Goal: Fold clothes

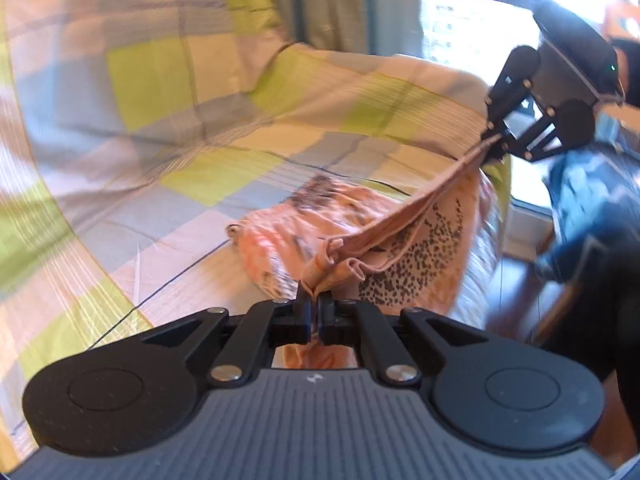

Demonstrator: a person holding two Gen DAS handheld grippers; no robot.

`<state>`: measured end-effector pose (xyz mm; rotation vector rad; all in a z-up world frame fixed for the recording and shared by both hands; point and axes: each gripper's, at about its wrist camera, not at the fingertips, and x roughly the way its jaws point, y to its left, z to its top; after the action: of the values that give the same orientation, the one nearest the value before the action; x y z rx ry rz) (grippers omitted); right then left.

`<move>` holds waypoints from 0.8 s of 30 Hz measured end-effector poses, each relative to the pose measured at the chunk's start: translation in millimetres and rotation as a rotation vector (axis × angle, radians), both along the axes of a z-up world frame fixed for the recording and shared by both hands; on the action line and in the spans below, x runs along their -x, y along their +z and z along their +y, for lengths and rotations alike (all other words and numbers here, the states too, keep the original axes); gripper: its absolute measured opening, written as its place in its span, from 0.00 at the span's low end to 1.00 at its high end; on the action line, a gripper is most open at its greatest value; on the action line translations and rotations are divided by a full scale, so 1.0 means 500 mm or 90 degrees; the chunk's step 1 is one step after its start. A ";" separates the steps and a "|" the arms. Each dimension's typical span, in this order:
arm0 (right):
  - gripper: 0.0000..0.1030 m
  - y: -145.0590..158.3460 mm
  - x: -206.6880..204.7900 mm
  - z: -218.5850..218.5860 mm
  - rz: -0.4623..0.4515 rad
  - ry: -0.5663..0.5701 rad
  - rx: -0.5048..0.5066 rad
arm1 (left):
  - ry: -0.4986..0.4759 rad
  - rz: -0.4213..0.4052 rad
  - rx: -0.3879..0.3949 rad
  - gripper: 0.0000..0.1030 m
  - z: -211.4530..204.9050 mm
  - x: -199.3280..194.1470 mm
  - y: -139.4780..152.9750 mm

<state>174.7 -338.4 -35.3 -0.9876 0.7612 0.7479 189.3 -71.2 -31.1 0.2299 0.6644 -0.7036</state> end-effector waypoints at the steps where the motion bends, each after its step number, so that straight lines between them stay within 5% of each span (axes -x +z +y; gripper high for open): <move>1: 0.00 -0.001 -0.045 -0.007 0.027 -0.013 -0.021 | 0.013 0.023 0.010 0.02 0.006 -0.036 -0.019; 7: 0.04 -0.099 -0.293 -0.055 0.201 -0.136 -0.127 | 0.072 0.137 0.050 0.02 0.032 -0.191 -0.128; 10: 0.36 -0.140 -0.339 -0.111 0.222 -0.206 -0.201 | 0.077 0.143 0.081 0.02 0.042 -0.193 -0.143; 17: 0.38 -0.181 -0.316 -0.303 0.255 -0.396 -0.508 | 0.106 0.150 0.118 0.03 0.059 -0.183 -0.149; 24: 0.44 -0.216 -0.265 -0.289 0.229 -0.368 -0.586 | 0.135 0.171 0.152 0.04 0.067 -0.191 -0.157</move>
<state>307.3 -482.7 -143.6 0.2081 0.8276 0.6542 284.6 -37.6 -109.4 -0.1567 0.8393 -0.6075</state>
